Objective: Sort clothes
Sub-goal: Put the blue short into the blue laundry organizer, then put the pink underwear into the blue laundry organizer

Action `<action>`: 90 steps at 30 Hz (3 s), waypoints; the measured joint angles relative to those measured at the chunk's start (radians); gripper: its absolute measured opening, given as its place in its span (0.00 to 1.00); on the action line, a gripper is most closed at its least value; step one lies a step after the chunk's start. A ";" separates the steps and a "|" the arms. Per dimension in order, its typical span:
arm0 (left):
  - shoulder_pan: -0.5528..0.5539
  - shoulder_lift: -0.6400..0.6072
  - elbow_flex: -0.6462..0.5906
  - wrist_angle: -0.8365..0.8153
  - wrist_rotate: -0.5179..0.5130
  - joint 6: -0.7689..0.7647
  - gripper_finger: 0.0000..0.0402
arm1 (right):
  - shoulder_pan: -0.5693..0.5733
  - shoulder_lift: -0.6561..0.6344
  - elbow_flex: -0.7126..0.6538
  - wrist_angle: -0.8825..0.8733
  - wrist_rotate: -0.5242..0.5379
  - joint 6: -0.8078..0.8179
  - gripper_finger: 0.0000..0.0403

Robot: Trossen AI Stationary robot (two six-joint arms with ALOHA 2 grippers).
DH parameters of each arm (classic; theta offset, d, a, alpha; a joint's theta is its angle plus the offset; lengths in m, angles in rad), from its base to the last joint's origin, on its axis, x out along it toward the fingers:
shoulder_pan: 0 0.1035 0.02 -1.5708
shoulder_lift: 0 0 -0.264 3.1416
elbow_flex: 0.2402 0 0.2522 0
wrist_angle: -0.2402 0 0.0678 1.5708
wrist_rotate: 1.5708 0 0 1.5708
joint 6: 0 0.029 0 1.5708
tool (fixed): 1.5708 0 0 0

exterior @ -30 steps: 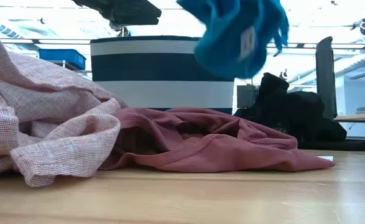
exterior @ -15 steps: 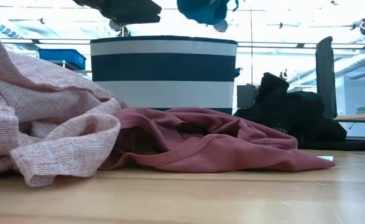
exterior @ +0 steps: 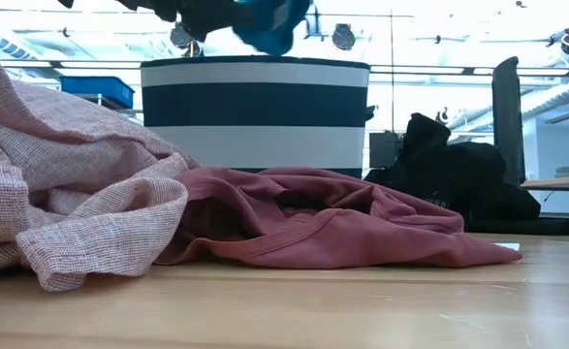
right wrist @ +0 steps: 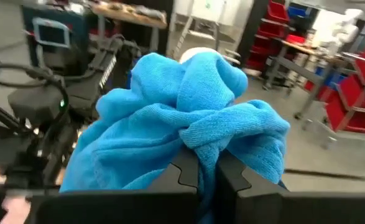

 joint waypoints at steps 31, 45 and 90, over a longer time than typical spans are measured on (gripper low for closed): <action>0.004 0.000 0.000 -0.047 -0.004 -0.028 0.60 | -0.163 0.510 -0.001 0.107 -0.103 0.089 0.01; 0.004 0.000 0.000 -0.048 -0.005 -0.028 0.60 | -0.141 0.411 0.000 0.070 -0.096 0.087 0.49; 0.006 0.000 0.000 -0.050 -0.005 -0.028 0.60 | 0.582 -0.018 -1.013 0.247 0.086 0.648 0.58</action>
